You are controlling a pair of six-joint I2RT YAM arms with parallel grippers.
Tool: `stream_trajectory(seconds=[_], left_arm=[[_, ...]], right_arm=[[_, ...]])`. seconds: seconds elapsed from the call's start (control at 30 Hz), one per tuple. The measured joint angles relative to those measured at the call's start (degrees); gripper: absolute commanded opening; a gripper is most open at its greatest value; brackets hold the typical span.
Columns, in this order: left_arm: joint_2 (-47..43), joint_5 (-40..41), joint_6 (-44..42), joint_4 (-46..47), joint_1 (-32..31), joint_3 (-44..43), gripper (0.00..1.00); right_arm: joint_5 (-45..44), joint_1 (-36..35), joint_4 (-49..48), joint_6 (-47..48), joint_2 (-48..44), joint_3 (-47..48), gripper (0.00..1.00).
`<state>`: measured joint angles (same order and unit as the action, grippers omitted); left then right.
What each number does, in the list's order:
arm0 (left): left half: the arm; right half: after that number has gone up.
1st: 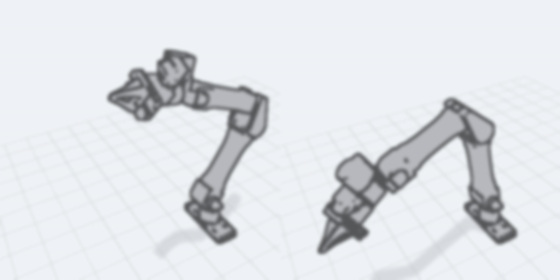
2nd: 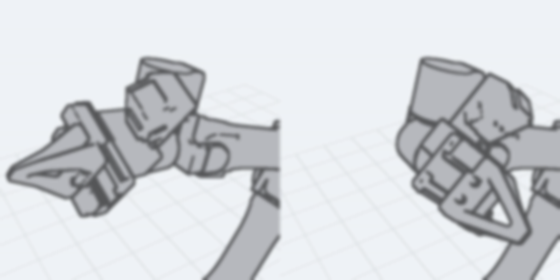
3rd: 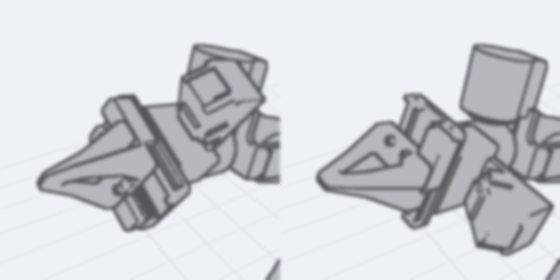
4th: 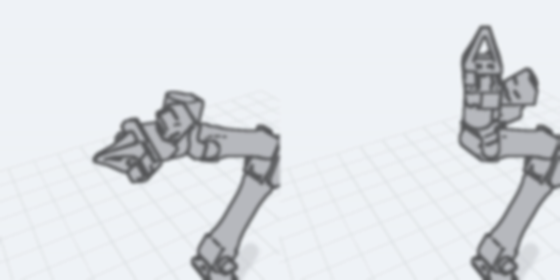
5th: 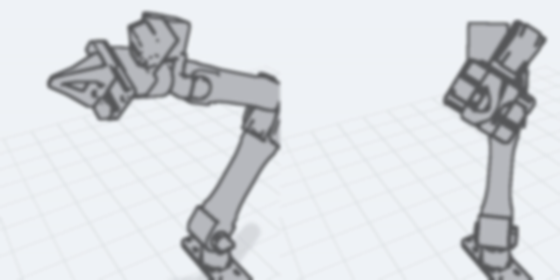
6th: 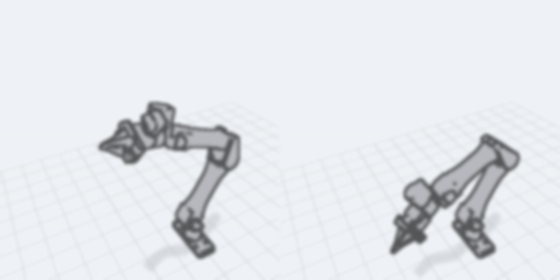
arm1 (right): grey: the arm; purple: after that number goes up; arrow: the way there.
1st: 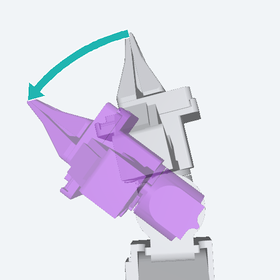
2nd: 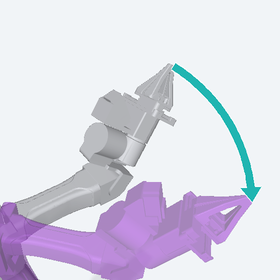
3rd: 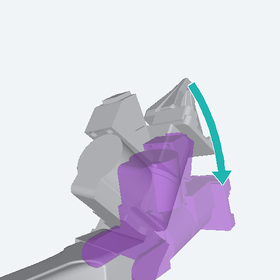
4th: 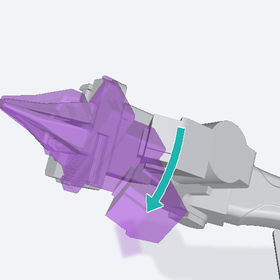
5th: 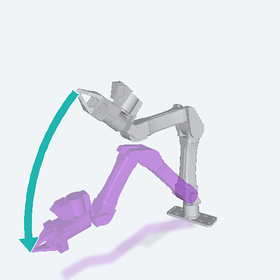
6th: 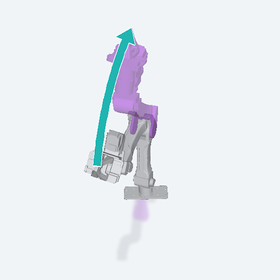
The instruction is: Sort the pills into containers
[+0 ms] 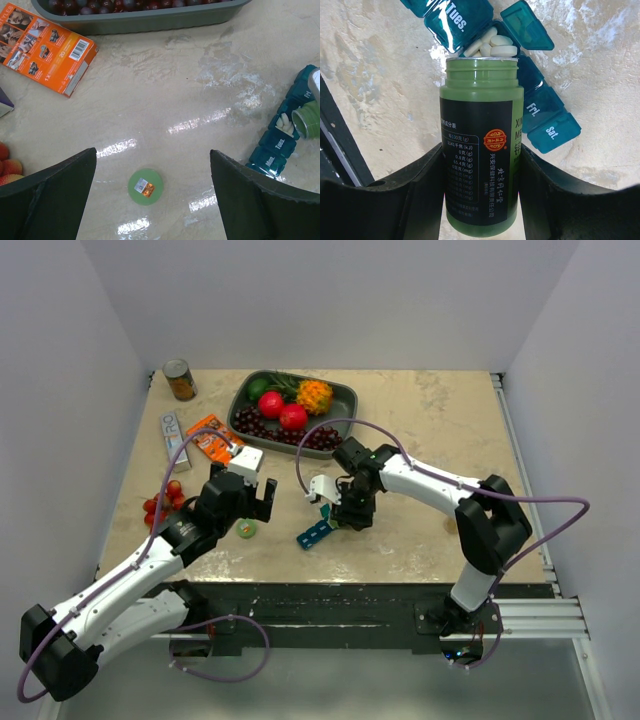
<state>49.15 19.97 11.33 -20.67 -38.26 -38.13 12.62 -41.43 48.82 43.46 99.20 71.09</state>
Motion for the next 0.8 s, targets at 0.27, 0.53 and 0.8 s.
stream_trajectory(seconds=[0.27,0.53,0.8], left_arm=[[-0.2,0.0,0.0,0.0,0.0,0.0,1.0],[-0.4,0.0,0.0,0.0,0.0,0.0,1.0],[-2.5,-1.4,2.0,0.0,0.0,0.1,1.0]], right_arm=[[3.6,1.8,-0.9,0.0,-1.3,-1.5,0.0],[8.0,4.2,-2.4,0.1,-4.1,-3.8,0.0],[12.8,5.3,-4.3,0.7,-10.0,-6.4,0.0]])
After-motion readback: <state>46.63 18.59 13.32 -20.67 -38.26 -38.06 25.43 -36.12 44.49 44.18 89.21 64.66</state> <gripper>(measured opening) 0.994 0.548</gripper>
